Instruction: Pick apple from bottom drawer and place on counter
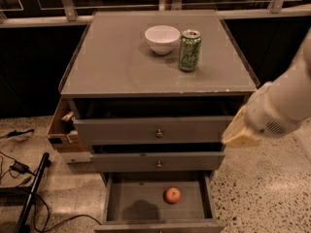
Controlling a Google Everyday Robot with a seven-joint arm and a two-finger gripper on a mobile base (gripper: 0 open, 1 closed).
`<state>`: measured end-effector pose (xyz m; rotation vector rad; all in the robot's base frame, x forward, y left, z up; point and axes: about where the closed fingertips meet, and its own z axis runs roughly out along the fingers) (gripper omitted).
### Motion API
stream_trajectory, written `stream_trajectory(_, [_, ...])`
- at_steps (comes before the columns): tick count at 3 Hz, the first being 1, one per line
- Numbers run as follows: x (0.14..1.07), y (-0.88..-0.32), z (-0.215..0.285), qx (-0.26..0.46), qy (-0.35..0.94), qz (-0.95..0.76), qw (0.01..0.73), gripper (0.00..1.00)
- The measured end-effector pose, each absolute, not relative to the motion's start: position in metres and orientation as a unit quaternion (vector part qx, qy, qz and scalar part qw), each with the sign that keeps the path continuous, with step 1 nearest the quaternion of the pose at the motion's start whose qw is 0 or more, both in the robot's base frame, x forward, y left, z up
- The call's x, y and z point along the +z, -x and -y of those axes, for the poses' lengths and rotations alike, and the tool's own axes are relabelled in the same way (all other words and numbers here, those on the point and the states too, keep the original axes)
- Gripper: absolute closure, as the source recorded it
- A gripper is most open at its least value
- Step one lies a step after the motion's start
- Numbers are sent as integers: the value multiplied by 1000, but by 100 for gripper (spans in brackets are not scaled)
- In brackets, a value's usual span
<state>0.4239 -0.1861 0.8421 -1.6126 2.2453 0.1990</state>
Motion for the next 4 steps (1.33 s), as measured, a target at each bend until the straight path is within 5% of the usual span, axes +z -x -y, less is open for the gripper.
stream_trajectory(1, [740, -411, 157, 178, 548, -792, 204, 95])
stream_trajectory(4, [699, -425, 150, 178, 538, -791, 231, 100])
